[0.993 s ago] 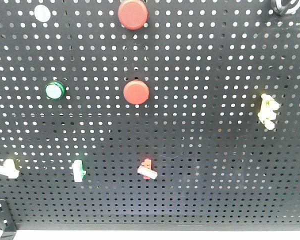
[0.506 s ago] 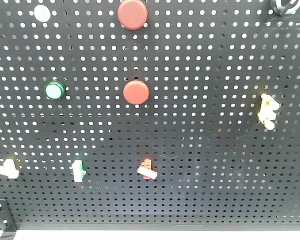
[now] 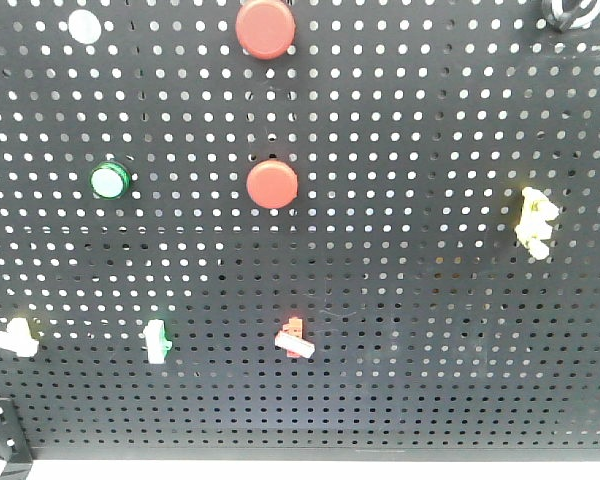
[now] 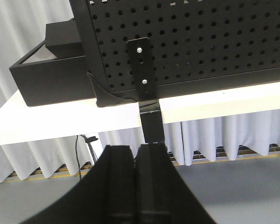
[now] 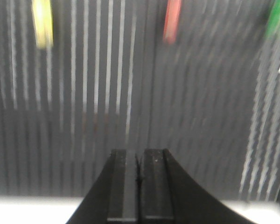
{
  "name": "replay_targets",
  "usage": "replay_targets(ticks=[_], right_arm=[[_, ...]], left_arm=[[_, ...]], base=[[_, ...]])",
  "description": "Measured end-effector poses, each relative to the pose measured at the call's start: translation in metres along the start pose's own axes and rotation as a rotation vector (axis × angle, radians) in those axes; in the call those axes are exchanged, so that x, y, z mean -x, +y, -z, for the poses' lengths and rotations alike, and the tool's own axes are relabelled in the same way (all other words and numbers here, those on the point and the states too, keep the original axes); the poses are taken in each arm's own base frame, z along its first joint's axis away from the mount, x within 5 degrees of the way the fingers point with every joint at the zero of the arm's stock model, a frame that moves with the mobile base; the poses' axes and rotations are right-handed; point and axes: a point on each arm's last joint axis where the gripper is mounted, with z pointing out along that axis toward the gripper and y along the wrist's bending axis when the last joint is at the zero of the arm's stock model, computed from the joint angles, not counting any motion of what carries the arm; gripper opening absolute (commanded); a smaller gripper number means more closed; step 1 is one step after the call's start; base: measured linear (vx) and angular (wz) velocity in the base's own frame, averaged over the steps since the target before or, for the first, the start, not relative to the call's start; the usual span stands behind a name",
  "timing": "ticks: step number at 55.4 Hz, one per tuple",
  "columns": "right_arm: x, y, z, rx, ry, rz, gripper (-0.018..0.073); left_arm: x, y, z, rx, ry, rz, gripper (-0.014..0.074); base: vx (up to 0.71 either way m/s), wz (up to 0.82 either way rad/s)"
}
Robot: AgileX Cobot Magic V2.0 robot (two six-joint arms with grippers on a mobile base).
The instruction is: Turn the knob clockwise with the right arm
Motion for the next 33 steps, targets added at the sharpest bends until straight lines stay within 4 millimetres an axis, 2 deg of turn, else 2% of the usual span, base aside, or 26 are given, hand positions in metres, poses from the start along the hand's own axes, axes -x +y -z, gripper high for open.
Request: replay_targets(ticks=[4,8,33], right_arm=[[-0.025,0.003,-0.004,0.008,0.049,-0.004,-0.0008],[-0.043,0.004,-0.005,0.013,0.085,-0.014,-0.0008],[-0.057,0.006,-0.004,0.02,0.209,-0.051,-0.0008]], left_arm=[[0.0,0.0,0.0,0.0,0.0,0.0,-0.0006],[0.0,0.0,0.0,0.0,0.0,0.0,-0.0006],[0.0,0.0,0.0,0.0,0.0,0.0,-0.0006]], base=[[0.0,0.0],[0.0,0.0],[0.0,0.0]])
